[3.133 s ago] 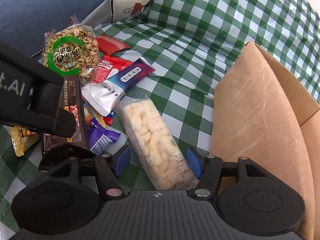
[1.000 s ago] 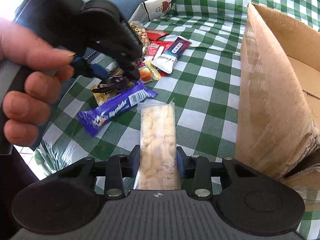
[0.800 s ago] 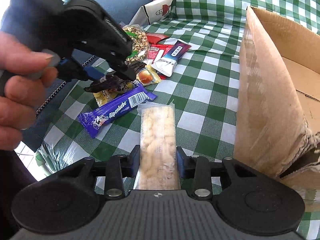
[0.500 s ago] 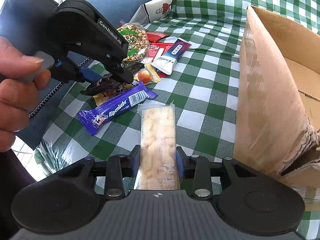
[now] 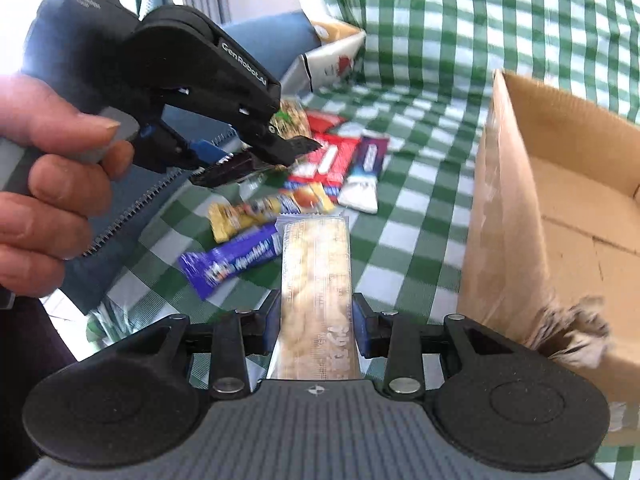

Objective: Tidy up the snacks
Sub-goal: 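Lift and carry the chocolate bar with the left gripper while the right carries the cracker bar over the box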

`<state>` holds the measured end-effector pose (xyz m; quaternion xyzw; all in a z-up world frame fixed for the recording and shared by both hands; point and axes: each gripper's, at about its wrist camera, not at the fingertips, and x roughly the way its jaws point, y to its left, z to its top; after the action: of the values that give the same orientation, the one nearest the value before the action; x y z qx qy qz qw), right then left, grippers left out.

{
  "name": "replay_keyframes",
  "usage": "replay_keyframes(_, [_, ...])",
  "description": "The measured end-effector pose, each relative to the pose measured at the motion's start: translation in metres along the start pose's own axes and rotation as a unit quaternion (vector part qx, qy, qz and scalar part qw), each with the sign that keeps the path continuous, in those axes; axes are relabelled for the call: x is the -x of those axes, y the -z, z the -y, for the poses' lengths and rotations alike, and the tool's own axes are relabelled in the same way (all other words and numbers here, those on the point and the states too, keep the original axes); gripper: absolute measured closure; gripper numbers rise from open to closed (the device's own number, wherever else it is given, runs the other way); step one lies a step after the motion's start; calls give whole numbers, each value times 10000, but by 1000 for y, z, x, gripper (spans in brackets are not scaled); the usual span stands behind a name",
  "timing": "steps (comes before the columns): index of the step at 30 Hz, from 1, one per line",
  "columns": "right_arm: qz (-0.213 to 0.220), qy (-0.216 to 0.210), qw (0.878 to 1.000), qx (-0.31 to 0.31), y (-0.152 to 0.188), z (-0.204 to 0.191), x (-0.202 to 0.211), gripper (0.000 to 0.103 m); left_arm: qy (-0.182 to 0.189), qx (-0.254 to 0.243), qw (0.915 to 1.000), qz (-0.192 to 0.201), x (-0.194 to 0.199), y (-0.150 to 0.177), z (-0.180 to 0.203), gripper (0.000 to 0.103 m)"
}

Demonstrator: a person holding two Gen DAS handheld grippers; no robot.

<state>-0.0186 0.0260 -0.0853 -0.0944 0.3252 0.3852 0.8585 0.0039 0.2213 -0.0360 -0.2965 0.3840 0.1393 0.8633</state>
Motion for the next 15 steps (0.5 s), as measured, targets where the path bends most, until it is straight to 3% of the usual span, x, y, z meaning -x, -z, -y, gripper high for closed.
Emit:
replay_keyframes(8, [801, 42, 9966, -173, -33, 13, 51, 65, 298, 148, 9985, 441, 27, -6, 4, 60])
replay_keyframes(15, [1573, 258, 9870, -198, -71, 63, 100, 65, 715, 149, 9950, 676, 38, -11, 27, 60])
